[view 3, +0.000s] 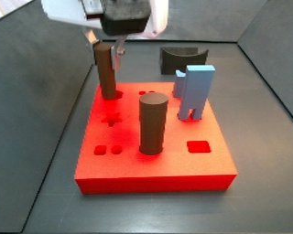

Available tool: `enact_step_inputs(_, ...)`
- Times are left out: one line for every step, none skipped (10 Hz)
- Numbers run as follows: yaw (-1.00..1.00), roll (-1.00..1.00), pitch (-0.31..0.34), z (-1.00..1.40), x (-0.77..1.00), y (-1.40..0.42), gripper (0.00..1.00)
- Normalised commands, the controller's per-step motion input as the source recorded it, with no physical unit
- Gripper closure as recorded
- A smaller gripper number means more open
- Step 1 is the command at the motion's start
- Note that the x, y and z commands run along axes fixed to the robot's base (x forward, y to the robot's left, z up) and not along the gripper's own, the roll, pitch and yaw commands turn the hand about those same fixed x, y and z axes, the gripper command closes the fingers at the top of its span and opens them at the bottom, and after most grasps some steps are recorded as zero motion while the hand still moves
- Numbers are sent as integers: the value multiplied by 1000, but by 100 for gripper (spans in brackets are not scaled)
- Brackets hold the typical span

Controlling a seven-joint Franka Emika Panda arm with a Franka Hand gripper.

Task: Pick up the hexagon object. Move up. Place the hexagon object on the fixture. Regrasp the hexagon object. Move to above the board. Insert the hexagon object.
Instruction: Insert the hexagon object.

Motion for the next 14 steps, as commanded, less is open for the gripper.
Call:
enact_step_inputs(0, 0, -36, -454, 0, 0, 100)
enact_step_inputs(0, 0, 0, -549, 363, 0, 100)
enact_step_inputs(0, 79, 50, -557, 520, 57, 100)
enact_step_inputs(0, 1, 1, -251, 243, 0, 100)
enact_step_inputs(0, 0, 0, -86, 60, 0, 100)
enact_step_inputs(0, 0, 11, -160, -3, 89, 100)
enact_step_inputs(0, 0, 0, -237, 0, 60, 100)
enact_step_inputs(0, 0, 39, -434, 111, 214, 100)
enact_step_inputs(-11, 0, 11, -531, 63, 260, 100)
enact_step_inputs(0, -29, -66, -351, 3, 0, 100)
enact_step_inputs(0, -4, -97, -451, 0, -86, 100)
enact_step_inputs(0, 40, -113, -646, 0, -200, 100)
enact_step_inputs(-9, 133, -103, -897, 0, -240, 100)
enact_step_inputs(-6, 137, -107, -980, 0, -220, 100)
